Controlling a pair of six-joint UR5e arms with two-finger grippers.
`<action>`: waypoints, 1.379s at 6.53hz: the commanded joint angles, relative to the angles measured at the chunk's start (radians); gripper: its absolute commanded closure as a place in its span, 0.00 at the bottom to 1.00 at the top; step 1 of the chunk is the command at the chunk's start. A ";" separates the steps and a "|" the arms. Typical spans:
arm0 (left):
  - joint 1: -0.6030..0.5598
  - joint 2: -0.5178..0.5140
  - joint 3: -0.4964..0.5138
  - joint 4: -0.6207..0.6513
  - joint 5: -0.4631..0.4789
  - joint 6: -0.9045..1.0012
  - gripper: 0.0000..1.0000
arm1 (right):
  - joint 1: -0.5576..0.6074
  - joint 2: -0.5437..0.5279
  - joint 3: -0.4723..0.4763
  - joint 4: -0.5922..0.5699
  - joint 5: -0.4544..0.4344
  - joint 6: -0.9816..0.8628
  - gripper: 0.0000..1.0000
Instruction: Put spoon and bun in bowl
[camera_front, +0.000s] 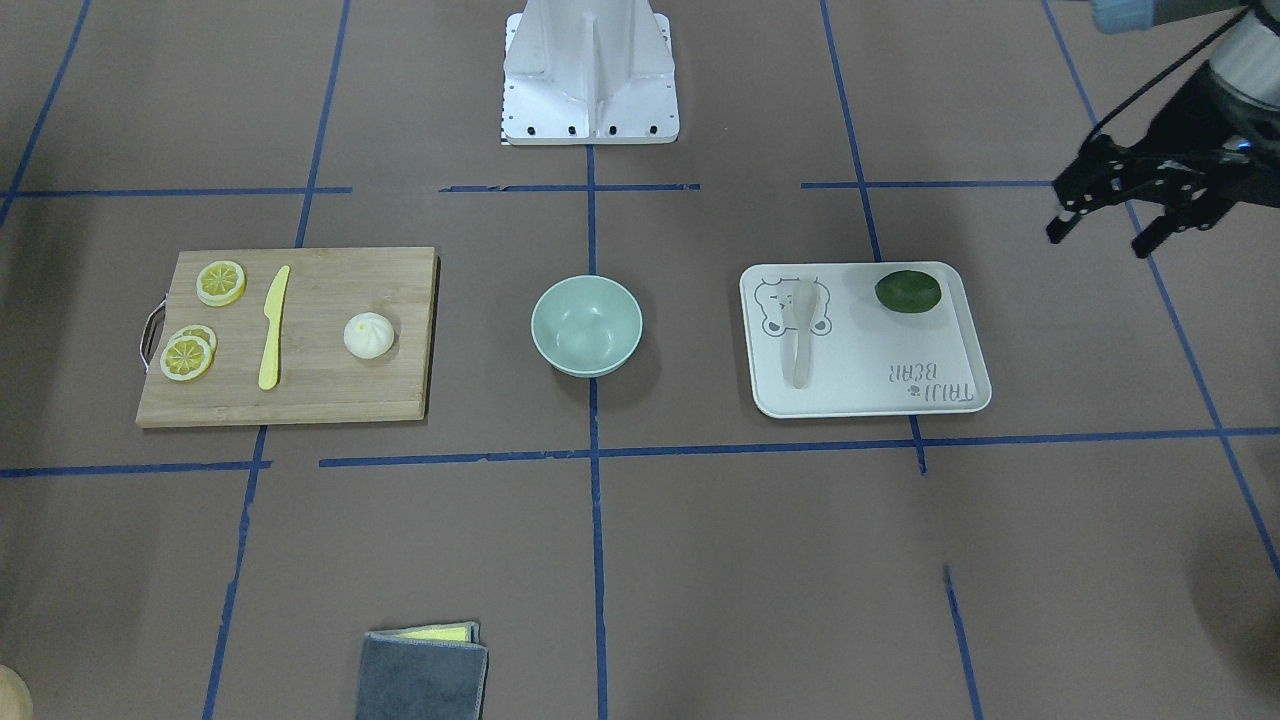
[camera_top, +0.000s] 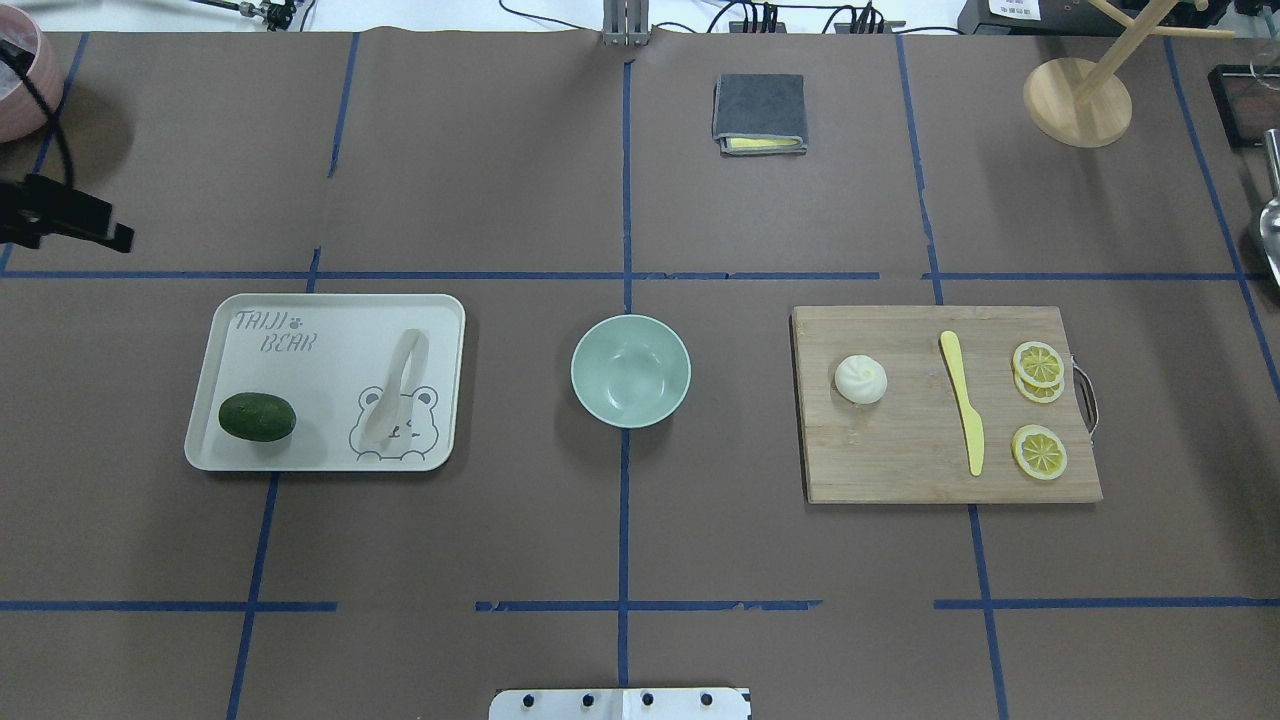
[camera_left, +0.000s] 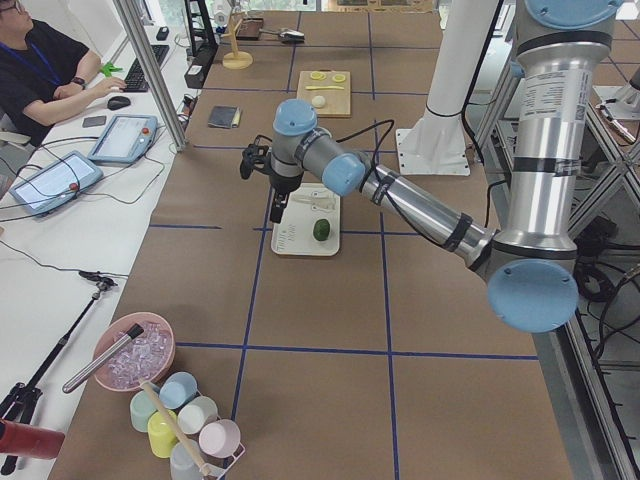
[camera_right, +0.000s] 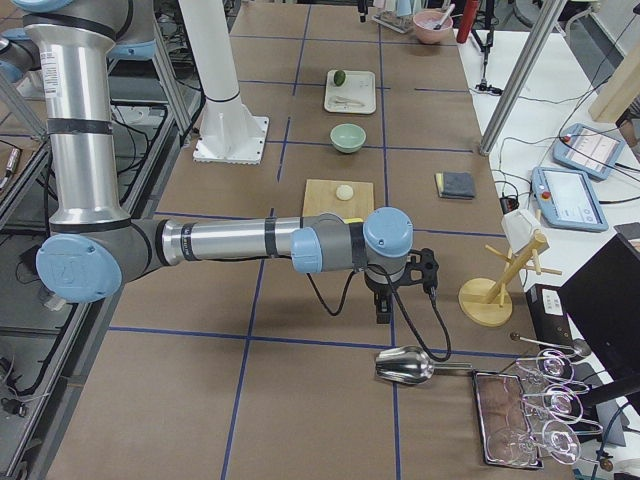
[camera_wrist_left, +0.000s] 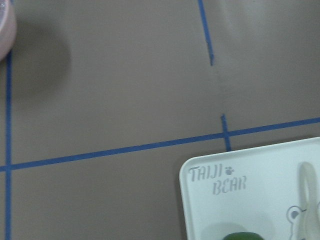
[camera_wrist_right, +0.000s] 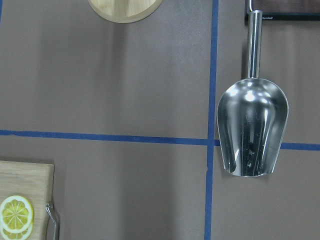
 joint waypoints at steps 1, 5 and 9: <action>0.290 -0.199 0.108 -0.003 0.218 -0.292 0.00 | -0.028 0.004 -0.001 0.001 0.002 0.016 0.00; 0.396 -0.243 0.333 -0.141 0.325 -0.323 0.04 | -0.029 0.010 0.003 0.024 0.005 0.023 0.00; 0.410 -0.239 0.428 -0.236 0.325 -0.322 0.06 | -0.031 0.012 0.017 0.024 0.005 0.037 0.00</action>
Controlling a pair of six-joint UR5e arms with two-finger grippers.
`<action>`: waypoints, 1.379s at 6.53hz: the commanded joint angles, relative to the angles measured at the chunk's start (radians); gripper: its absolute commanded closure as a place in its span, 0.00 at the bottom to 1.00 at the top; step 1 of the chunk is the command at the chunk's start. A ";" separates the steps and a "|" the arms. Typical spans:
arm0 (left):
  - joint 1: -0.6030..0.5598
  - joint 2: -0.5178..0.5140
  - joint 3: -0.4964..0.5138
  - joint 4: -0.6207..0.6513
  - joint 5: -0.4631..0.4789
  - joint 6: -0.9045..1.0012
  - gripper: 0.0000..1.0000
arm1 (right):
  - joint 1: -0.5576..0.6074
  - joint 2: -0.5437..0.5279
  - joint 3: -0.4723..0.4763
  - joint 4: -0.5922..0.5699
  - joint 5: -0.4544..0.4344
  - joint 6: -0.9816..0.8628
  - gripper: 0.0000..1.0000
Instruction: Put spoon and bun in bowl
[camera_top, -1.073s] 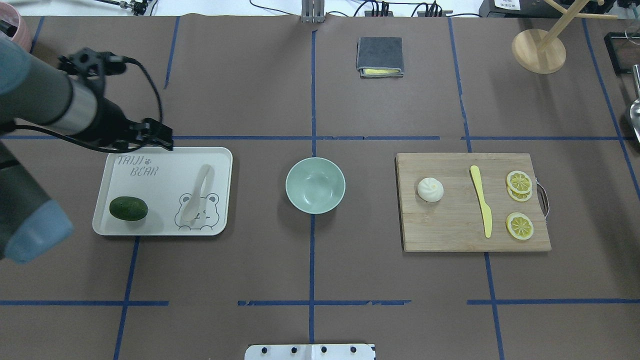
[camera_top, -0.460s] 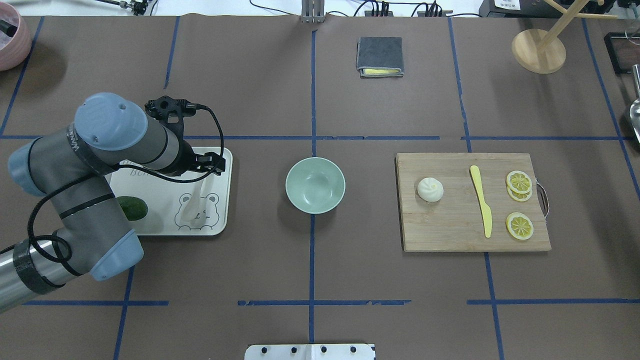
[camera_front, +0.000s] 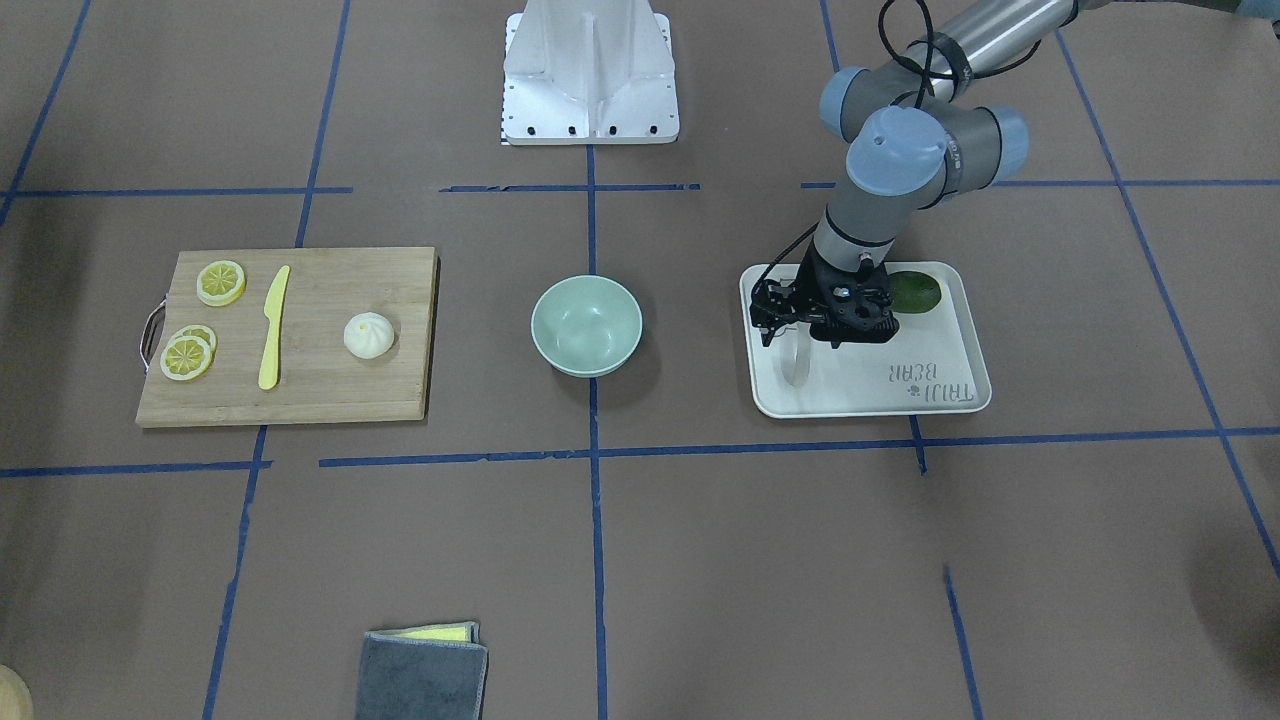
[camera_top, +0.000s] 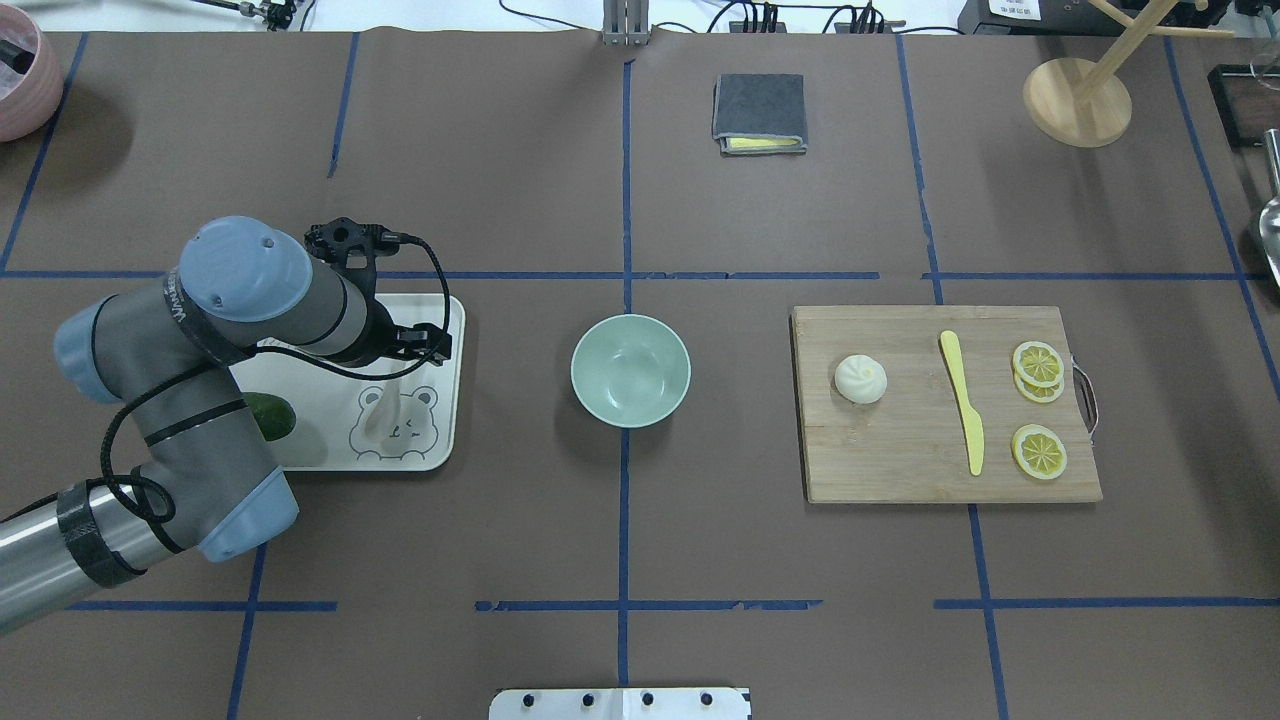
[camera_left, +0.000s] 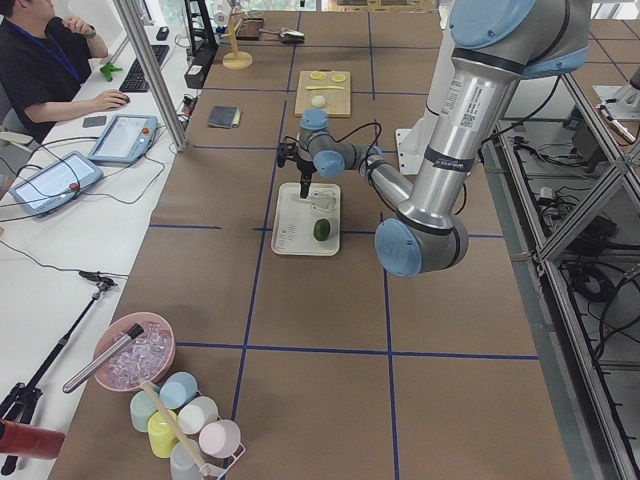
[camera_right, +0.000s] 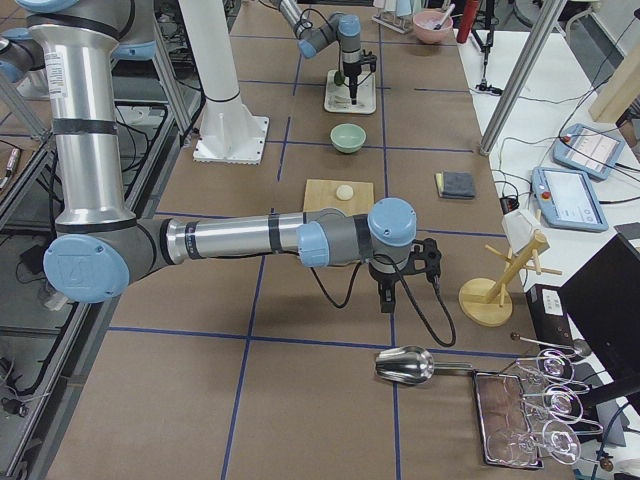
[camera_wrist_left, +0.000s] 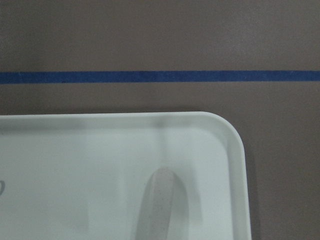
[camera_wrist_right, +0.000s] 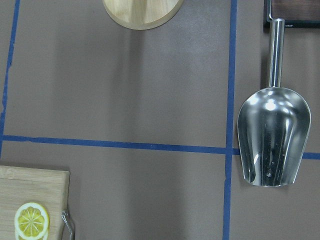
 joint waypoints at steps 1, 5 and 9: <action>0.001 0.011 0.001 -0.003 0.000 0.000 0.06 | 0.000 0.000 0.005 -0.001 0.000 0.001 0.00; 0.005 0.017 0.006 -0.003 0.002 -0.001 0.07 | 0.000 0.002 0.005 -0.001 0.000 0.003 0.00; 0.019 0.017 0.006 -0.001 0.000 -0.003 0.49 | 0.001 0.003 0.005 -0.001 0.000 0.001 0.00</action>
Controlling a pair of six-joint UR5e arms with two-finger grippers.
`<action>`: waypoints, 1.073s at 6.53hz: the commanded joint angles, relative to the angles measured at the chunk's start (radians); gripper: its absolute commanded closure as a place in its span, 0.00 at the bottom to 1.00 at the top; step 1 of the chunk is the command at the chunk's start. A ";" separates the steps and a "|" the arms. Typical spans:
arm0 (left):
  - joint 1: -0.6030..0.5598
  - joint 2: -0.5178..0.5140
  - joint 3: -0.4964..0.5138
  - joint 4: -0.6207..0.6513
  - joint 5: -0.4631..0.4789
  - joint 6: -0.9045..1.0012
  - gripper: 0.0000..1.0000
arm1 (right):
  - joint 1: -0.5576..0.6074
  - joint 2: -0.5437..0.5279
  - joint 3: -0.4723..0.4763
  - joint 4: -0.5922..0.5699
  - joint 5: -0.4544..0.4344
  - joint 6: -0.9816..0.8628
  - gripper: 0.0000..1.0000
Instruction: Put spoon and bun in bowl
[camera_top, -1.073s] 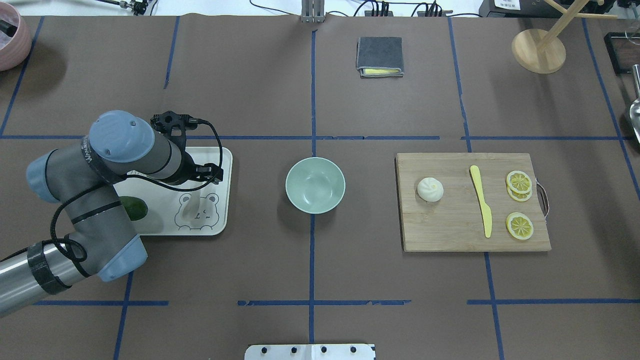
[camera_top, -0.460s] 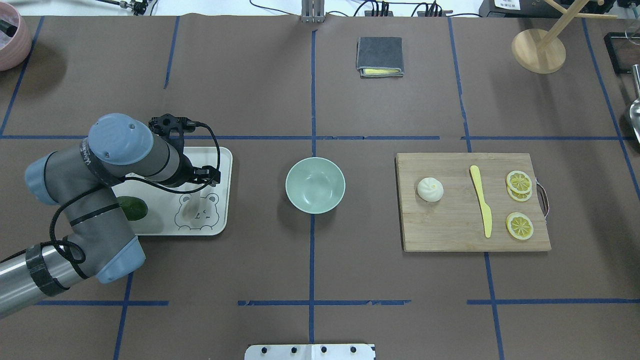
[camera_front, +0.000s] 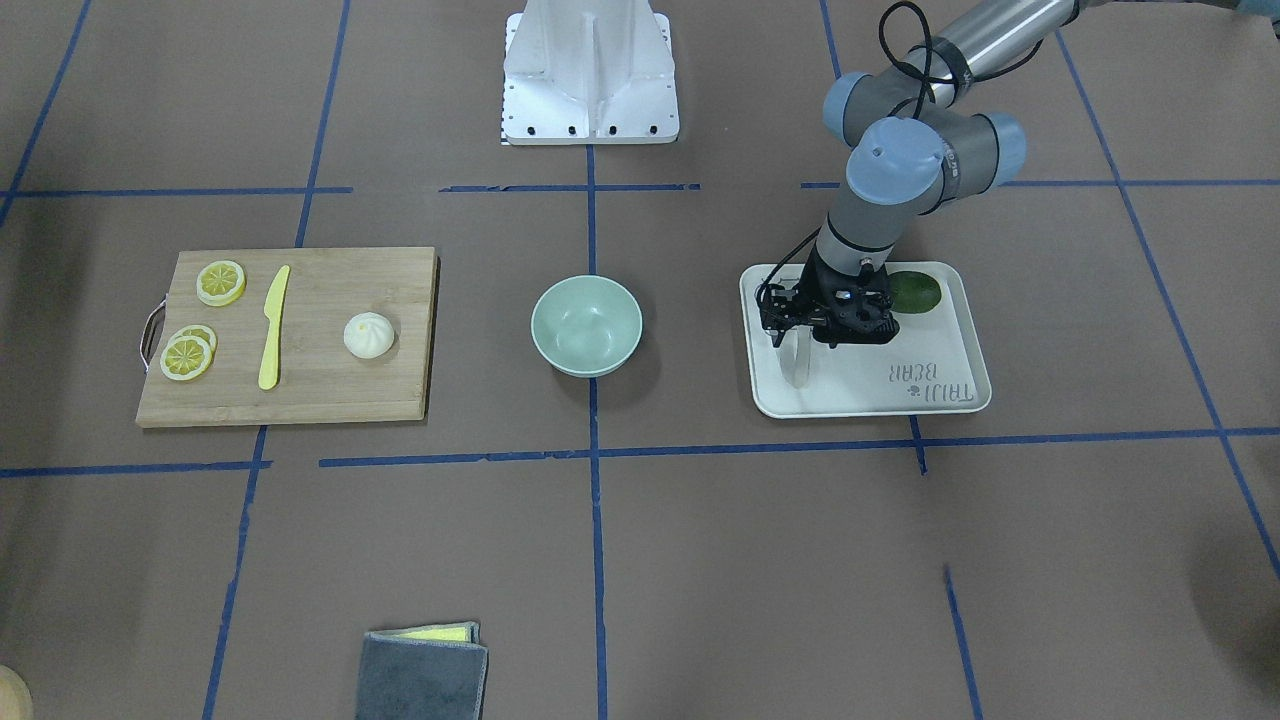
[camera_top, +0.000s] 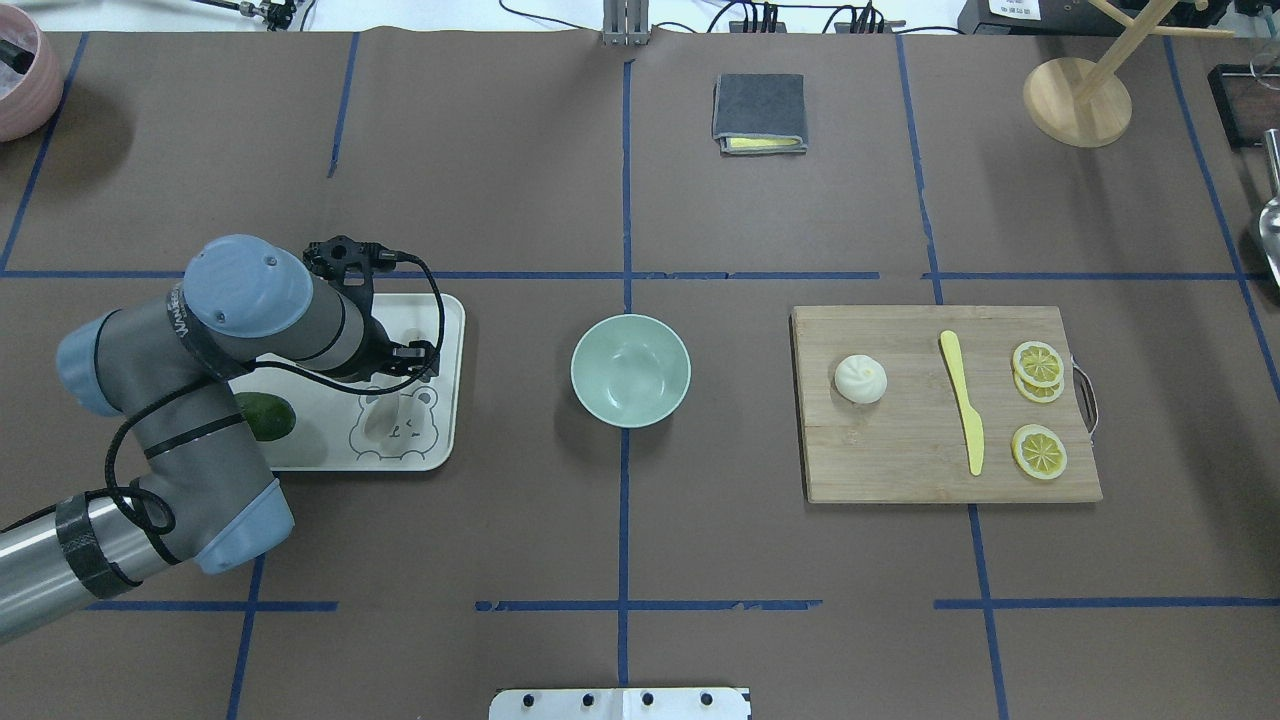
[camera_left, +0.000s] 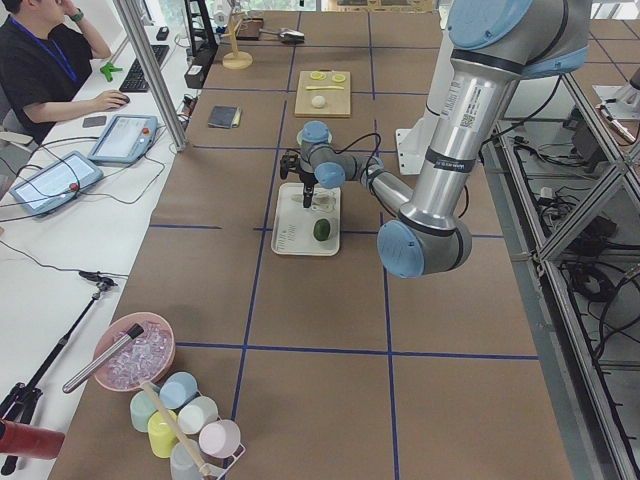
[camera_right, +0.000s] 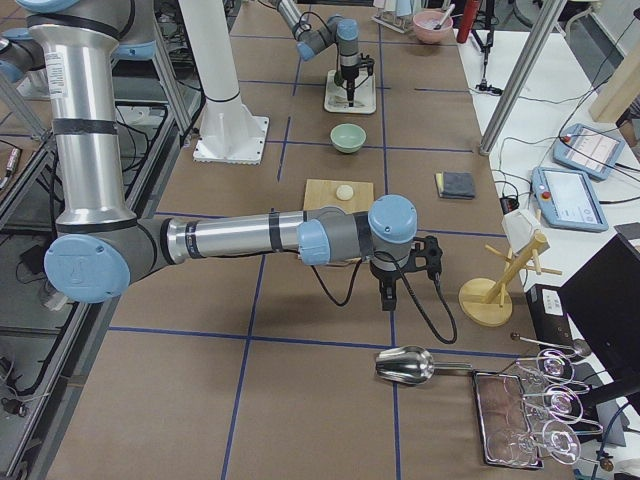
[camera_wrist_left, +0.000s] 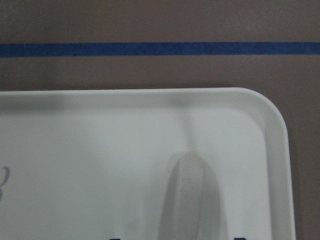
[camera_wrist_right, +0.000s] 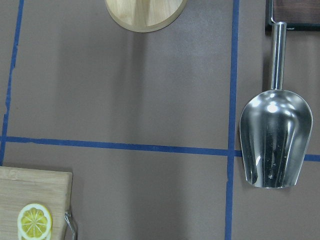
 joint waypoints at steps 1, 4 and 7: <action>0.001 0.002 -0.005 0.001 0.001 0.001 0.81 | 0.000 -0.001 0.000 0.000 0.000 -0.001 0.00; -0.006 0.006 -0.035 0.015 0.000 0.001 1.00 | 0.000 0.000 0.002 0.000 0.005 0.000 0.00; -0.042 -0.004 -0.245 0.334 0.000 0.071 1.00 | -0.125 0.011 0.149 0.002 0.019 0.293 0.00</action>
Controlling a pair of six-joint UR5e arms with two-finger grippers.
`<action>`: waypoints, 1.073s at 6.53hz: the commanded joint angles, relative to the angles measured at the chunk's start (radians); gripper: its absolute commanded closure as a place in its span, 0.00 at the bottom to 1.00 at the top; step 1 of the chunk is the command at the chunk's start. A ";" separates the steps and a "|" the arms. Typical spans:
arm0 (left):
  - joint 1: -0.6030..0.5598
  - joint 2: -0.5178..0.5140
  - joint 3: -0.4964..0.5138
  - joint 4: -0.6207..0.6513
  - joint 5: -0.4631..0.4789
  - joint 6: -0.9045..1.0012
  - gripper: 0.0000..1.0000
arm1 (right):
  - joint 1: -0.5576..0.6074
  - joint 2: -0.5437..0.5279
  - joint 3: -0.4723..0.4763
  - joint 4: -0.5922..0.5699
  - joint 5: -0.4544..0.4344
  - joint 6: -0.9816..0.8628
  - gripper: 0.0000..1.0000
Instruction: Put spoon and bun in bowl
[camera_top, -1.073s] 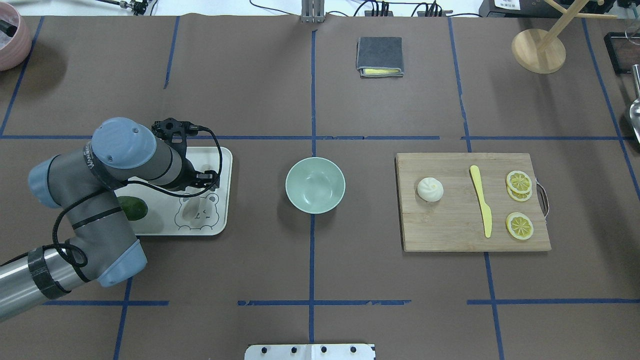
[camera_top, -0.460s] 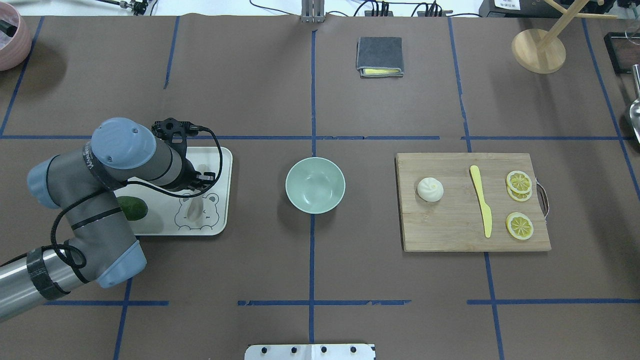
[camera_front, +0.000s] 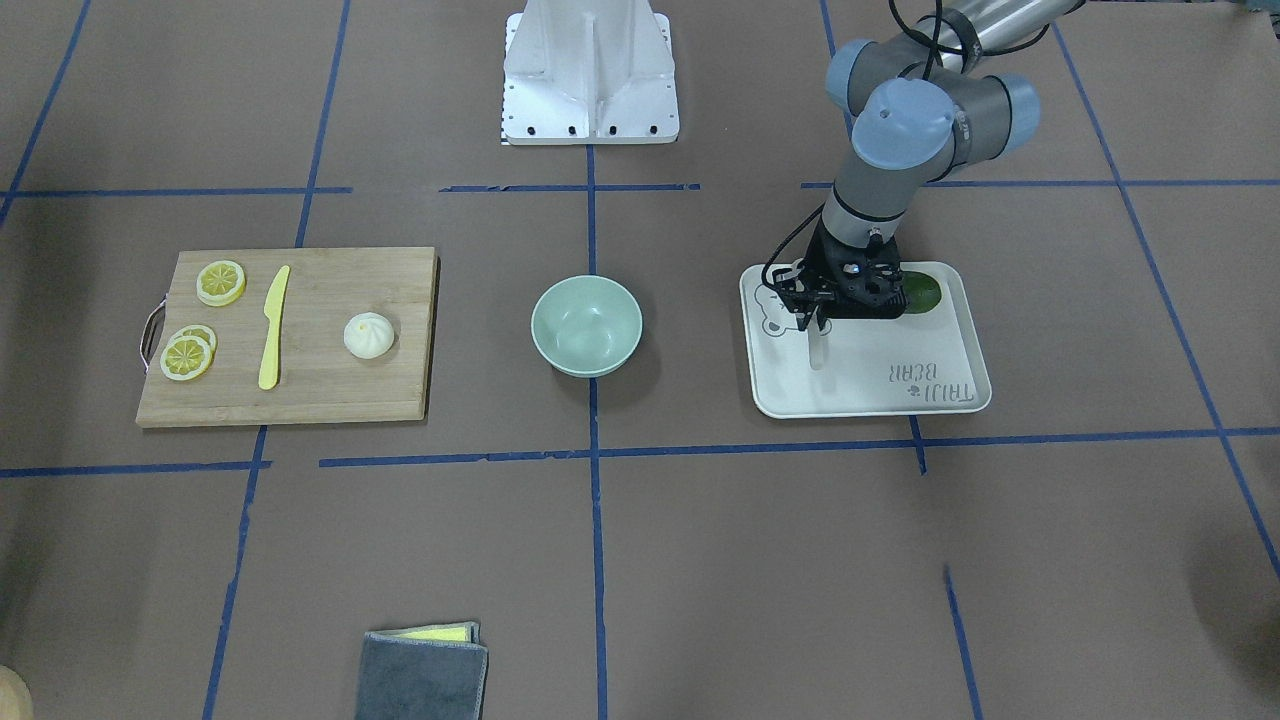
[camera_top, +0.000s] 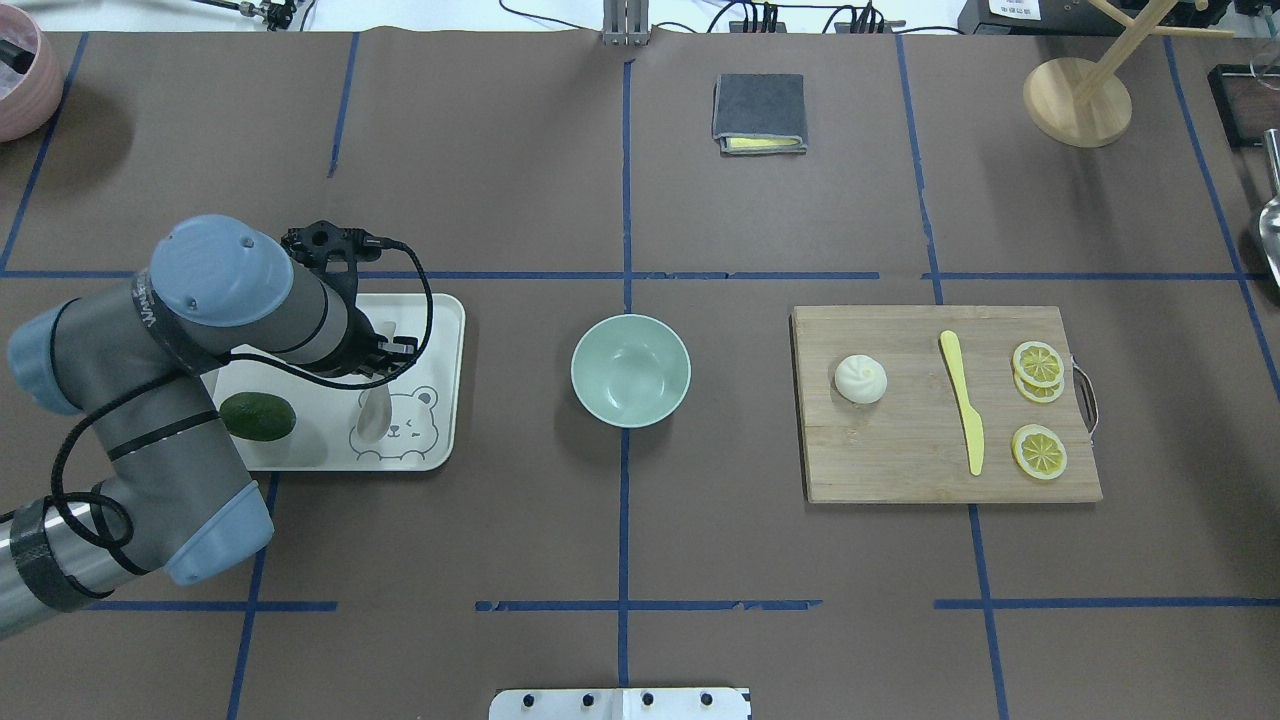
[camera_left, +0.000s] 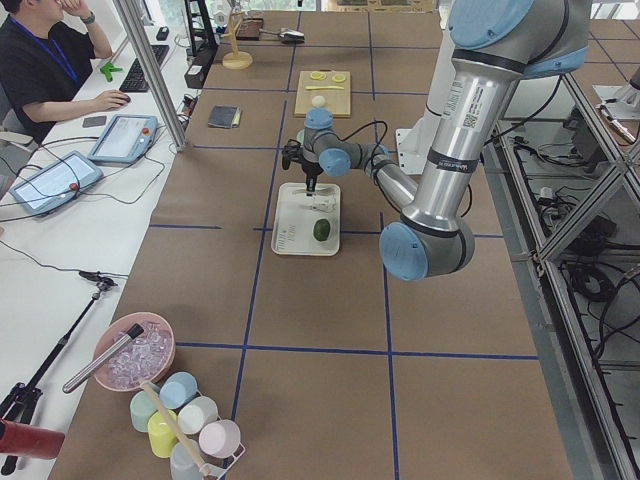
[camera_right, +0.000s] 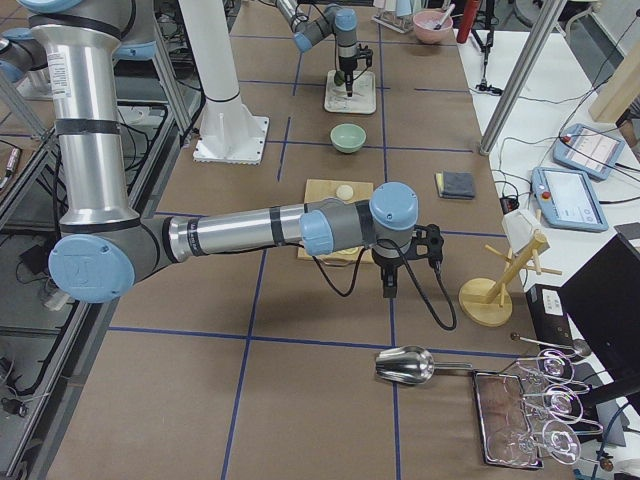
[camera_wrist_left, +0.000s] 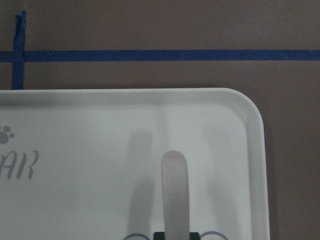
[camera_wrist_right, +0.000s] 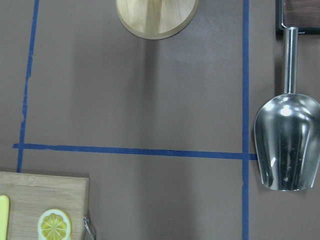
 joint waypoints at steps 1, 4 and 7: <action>-0.051 -0.083 -0.098 0.230 -0.001 0.070 1.00 | -0.206 0.001 0.167 0.024 -0.062 0.310 0.00; -0.050 -0.243 -0.027 0.261 -0.011 0.039 1.00 | -0.534 0.019 0.216 0.248 -0.277 0.713 0.00; -0.046 -0.306 0.047 0.164 -0.013 -0.085 1.00 | -0.778 0.082 0.213 0.240 -0.502 0.810 0.00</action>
